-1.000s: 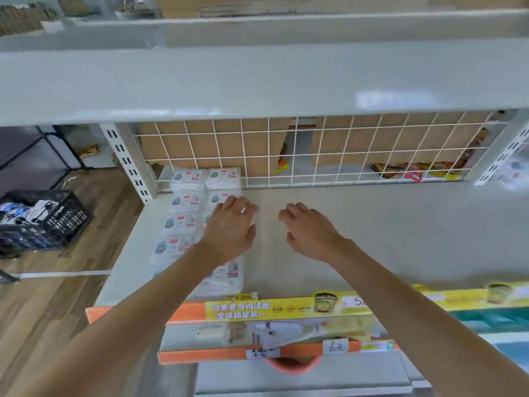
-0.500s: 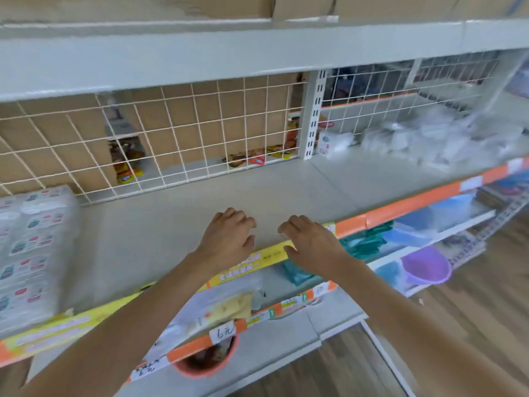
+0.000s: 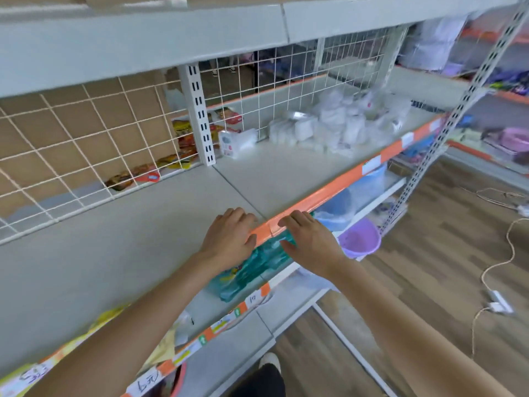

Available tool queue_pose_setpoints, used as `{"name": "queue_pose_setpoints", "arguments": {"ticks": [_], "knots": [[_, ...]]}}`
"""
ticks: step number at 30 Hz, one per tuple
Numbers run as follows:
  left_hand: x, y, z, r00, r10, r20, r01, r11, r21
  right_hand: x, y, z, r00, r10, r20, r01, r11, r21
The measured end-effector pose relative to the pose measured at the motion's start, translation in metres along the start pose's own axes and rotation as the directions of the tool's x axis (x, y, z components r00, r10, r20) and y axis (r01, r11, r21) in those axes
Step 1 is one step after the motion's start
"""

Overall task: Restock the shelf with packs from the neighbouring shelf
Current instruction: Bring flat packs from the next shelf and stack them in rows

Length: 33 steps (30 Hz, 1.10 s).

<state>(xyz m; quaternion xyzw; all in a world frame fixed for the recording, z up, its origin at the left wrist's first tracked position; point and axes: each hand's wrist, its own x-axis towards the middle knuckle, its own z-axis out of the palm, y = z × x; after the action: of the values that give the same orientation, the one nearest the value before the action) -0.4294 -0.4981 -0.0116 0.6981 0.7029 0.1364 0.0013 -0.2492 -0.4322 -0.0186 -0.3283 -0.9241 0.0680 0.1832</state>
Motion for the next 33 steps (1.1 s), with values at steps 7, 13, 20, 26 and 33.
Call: {"name": "queue_pose_setpoints", "arguments": {"ticks": [7,13,20,26,33], "knots": [[0.108,0.000,0.022,0.999,-0.029,0.017,0.030,0.999,-0.040,0.064,0.088,-0.011,0.999,0.050,-0.004,-0.050,0.997,-0.053],[0.173,0.005,0.038,0.997,-0.022,0.080,0.025,0.999,-0.046,0.104,0.146,-0.011,0.991,0.131,0.005,-0.131,0.991,-0.028],[0.222,0.021,0.049,0.997,-0.058,0.046,0.061,0.996,-0.064,0.165,0.218,-0.022,0.963,0.254,-0.090,-0.257,0.966,-0.019],[0.256,0.044,0.051,0.997,-0.075,0.018,0.076,0.995,-0.063,0.210,0.269,-0.018,0.913,0.407,-0.001,-0.407,0.913,-0.008],[0.292,0.056,0.059,0.994,0.003,-0.111,-0.001,1.000,0.012,0.198,0.269,-0.019,0.997,0.049,0.064,-0.064,0.966,0.249]]}}
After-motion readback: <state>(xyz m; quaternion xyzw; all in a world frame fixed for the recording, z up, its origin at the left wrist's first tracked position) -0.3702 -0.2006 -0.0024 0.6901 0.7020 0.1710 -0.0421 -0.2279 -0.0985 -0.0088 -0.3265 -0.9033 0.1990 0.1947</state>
